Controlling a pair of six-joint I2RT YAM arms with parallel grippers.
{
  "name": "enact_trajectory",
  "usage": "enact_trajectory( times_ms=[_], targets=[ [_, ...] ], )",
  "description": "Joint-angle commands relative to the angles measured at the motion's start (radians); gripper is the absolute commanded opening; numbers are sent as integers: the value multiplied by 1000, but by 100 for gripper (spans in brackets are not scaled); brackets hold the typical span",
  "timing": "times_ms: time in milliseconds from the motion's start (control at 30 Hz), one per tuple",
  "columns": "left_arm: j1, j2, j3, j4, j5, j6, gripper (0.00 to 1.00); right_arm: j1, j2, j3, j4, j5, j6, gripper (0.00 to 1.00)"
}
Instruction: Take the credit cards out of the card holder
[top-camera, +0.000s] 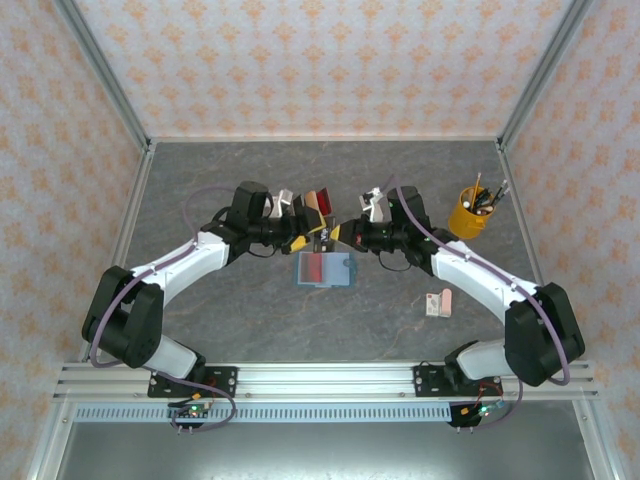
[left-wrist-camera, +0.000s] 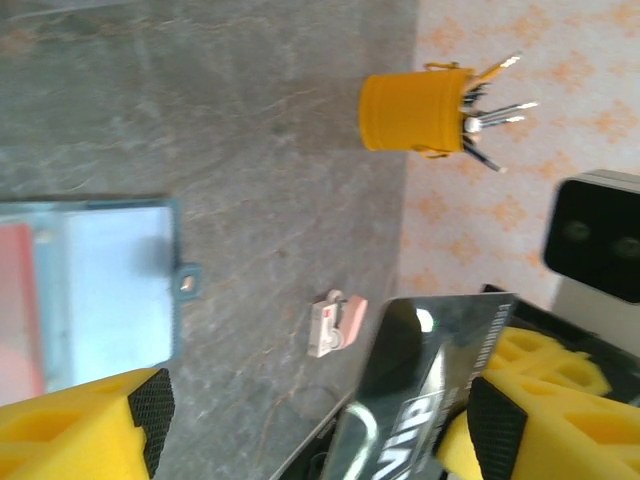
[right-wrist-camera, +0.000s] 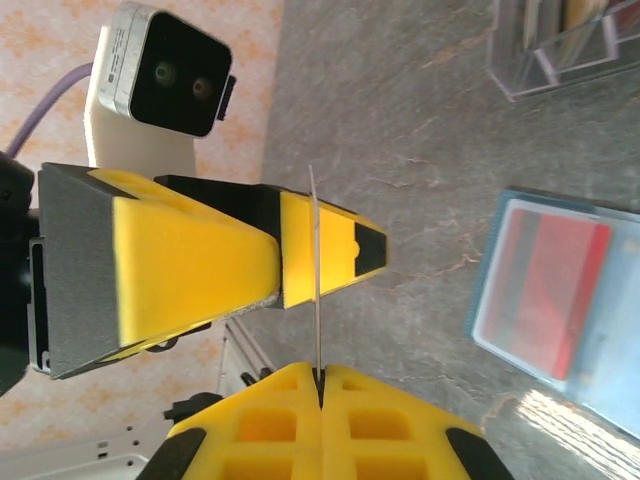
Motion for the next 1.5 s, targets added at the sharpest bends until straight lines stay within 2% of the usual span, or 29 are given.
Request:
enact_trajectory(
  times_ms=[0,67,133,433,533,633,733,833,933,1067,1133,1300,1467],
  targets=[
    [2,-13,-6,140,81,-58,73,-1,-23,-3,107,-54,56,0],
    [2,-15,-11,170,87,-72,58,-1,-17,-3,118,-58,64,0],
    [3,-23,-15,192,90,-80,49,-2,-12,0,124,-59,67,0],
    [20,-46,-34,276,88,-98,13,-21,4,-6,168,-66,113,0],
    [28,-48,-31,257,75,-90,0,-21,7,-6,161,-59,119,7],
    [38,-55,-5,154,39,-37,0,-21,9,21,45,3,88,29],
    [48,-62,64,-85,-62,78,0,-20,3,52,-96,104,28,49],
    [57,-33,169,-351,-211,171,0,-21,-11,66,-193,195,-35,62],
    [62,37,296,-544,-338,234,0,-21,-31,74,-277,300,-82,75],
    [62,149,456,-698,-497,269,0,-21,-66,71,-351,411,-120,93],
    [61,209,529,-752,-574,265,0,-21,-86,59,-368,452,-128,99],
    [37,351,714,-868,-769,260,0,-21,-118,31,-387,516,-143,100],
    [6,470,833,-917,-854,261,0,-21,-121,11,-393,539,-148,100]
  ],
)
